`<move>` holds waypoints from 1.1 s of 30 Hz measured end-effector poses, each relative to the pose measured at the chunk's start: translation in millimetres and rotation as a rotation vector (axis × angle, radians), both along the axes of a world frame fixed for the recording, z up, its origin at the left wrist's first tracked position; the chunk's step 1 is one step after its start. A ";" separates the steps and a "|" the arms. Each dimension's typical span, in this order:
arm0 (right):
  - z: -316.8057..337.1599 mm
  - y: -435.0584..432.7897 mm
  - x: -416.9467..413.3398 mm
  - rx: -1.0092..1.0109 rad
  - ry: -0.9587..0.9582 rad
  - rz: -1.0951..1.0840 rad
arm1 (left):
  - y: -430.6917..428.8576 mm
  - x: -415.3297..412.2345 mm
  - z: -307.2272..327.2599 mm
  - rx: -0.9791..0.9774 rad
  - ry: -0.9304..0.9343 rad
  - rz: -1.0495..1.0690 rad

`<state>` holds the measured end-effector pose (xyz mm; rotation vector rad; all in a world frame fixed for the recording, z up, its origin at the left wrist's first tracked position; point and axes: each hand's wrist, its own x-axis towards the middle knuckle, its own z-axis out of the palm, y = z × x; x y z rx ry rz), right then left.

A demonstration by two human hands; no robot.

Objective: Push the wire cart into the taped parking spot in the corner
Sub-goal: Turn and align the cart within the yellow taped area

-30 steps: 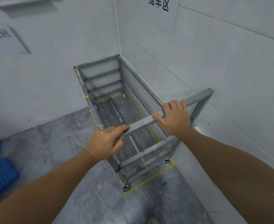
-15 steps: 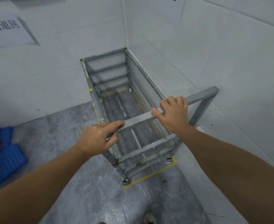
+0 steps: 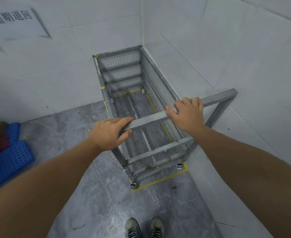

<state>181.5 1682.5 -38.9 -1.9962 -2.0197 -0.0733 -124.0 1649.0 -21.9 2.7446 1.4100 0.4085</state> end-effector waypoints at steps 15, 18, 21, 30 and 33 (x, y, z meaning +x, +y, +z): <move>6.2 -0.3 10.0 -0.081 -0.007 0.090 | -5.3 44.5 20.9 -0.132 0.199 0.179; 5.4 1.7 29.2 -0.022 -0.034 0.164 | -7.1 72.0 18.4 -0.157 0.165 0.281; 11.8 13.7 65.8 -0.007 -0.097 0.192 | -7.3 84.8 13.5 -0.127 0.146 0.399; 3.9 41.0 93.0 0.055 -0.124 0.213 | 1.7 91.9 5.0 0.065 0.293 0.431; 2.6 44.1 95.2 0.069 -0.110 0.224 | 4.0 90.1 1.5 0.089 0.310 0.433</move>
